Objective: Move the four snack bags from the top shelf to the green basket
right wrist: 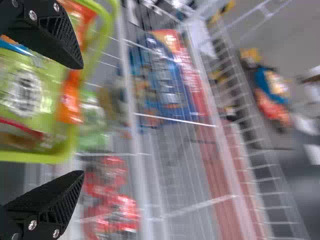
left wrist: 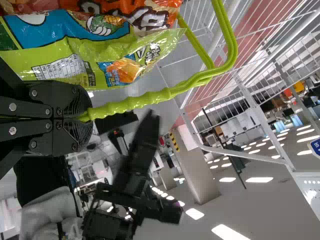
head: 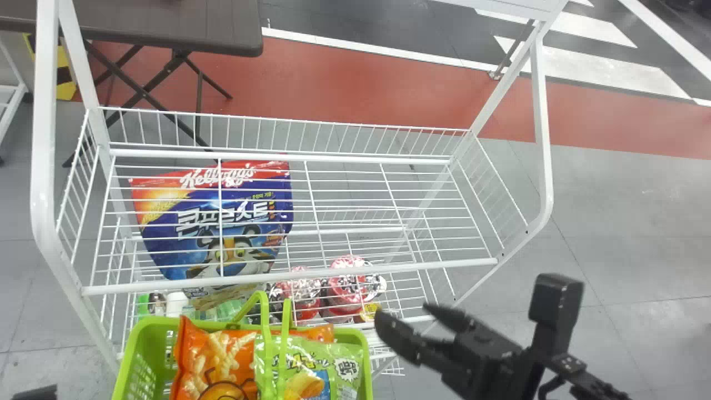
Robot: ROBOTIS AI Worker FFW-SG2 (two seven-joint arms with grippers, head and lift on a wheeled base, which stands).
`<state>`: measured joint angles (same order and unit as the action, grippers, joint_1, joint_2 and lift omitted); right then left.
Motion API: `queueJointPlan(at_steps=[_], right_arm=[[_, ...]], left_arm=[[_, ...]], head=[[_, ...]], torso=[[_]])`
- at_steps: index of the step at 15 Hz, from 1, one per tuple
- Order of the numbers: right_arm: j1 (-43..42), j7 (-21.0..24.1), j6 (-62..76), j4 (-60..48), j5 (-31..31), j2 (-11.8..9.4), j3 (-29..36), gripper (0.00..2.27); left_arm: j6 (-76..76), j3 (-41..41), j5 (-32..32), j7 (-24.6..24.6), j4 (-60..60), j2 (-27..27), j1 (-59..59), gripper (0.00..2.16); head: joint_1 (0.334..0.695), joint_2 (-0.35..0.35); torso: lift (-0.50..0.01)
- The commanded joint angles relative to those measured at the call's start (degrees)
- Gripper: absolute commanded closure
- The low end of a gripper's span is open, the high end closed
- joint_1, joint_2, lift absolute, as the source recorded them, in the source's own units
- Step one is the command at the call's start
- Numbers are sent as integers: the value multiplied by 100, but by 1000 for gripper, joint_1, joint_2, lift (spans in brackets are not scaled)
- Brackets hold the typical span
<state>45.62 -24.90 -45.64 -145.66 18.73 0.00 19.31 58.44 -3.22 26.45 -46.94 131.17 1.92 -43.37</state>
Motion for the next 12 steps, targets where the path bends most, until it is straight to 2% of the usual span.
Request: queueJointPlan(at_steps=[1, 3, 4, 6, 8, 12], right_arm=[[184, 73, 1948, 170, -256, 5, -279, 63], [280, 108, 4163, 635, -563, 5, -630, 63], [324, 134, 4743, 794, -695, 5, -797, 63], [333, 565, 4462, 794, -932, 5, -1131, 63], [333, 776, 3970, 679, -915, 5, -1237, 63], [360, 837, 3759, 530, -941, 5, -1219, 66]], left_arm=[[-11, 5, -9, 1, -13, -43, 4, 1133], [-11, 5, -9, 10, -13, -43, 4, 1133], [-11, -4, -9, 1, -22, -43, 4, 1133], [6, 23, 0, 1, -22, -34, -4, 1133], [6, 23, 0, 1, -13, -34, -22, 1133], [6, 23, 0, -8, -4, -17, -22, 1133]], head=[[695, -350], [695, -350], [695, -350], [695, -350], [695, -350], [695, -350]], torso=[[0], [0], [0], [0], [0], [0]])
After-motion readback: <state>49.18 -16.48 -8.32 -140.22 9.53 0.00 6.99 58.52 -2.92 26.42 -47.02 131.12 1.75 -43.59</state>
